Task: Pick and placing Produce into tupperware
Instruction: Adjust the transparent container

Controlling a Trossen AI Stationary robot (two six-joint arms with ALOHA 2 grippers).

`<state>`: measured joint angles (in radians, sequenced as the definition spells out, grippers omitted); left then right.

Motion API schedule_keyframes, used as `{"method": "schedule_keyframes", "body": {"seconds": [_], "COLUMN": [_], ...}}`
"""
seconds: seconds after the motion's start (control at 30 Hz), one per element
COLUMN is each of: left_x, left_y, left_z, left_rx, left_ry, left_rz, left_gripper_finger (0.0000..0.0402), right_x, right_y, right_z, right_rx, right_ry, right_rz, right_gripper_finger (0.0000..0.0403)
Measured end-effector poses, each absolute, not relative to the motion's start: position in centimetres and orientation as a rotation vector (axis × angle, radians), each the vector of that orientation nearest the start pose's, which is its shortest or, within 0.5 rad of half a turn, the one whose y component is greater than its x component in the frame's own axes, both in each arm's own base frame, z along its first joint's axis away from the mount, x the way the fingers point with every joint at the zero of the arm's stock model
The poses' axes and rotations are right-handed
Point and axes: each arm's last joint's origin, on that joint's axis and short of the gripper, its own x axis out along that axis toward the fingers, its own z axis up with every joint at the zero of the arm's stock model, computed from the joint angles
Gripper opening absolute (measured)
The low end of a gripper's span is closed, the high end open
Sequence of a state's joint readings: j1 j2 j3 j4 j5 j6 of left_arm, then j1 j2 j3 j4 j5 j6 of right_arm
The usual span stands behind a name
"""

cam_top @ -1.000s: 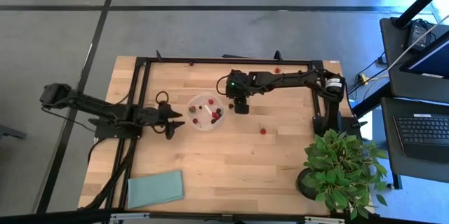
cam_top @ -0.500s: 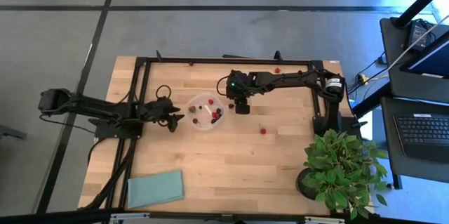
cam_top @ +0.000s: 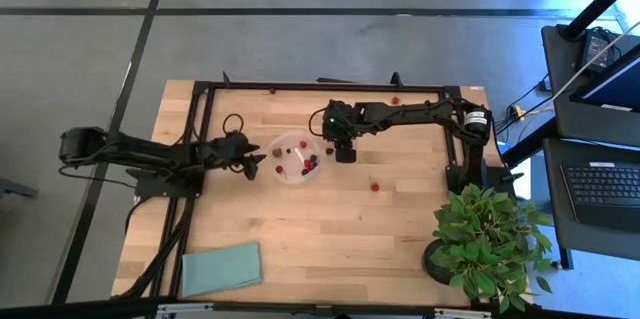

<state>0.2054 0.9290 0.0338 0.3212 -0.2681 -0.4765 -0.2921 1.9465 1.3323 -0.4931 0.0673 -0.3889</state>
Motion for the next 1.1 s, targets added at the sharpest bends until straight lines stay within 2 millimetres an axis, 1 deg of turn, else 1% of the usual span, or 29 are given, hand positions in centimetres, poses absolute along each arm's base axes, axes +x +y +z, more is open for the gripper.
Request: {"method": "schedule_keyframes", "body": {"seconds": [0.17,0.3,0.43,0.63,0.8,1.1], "left_x": [14.6,15.9,17.2,18.6,19.1,19.1], "left_y": [4.7,5.6,6.6,7.3,7.4,7.4], "left_z": [11.7,12.5,13.3,13.6,13.9,13.9], "left_rx": [-0.392,-0.342,-0.302,-0.252,-0.232,-0.231], "left_ry": [0.455,0.471,0.489,0.534,0.534,0.534], "left_rz": [0.628,0.643,0.657,0.656,0.649,0.649], "left_gripper_finger": [0.0199,0.0199,0.0199,0.0199,0.0199,0.0199], "right_x": [37.8,37.9,38.1,38.6,39.0,39.6], "right_y": [-11.4,-11.2,-10.5,-9.3,-7.9,-6.3], "right_z": [17.0,17.1,17.1,17.1,17.2,17.4], "right_rx": [-0.221,-0.226,-0.219,-0.238,-0.261,-0.292], "right_ry": [1.148,1.146,1.132,1.114,1.094,1.051], "right_rz": [-0.100,-0.093,-0.049,-0.021,0.006,0.036], "right_gripper_finger": [0.0165,0.0165,0.0165,0.0165,0.0165,0.0165]}}
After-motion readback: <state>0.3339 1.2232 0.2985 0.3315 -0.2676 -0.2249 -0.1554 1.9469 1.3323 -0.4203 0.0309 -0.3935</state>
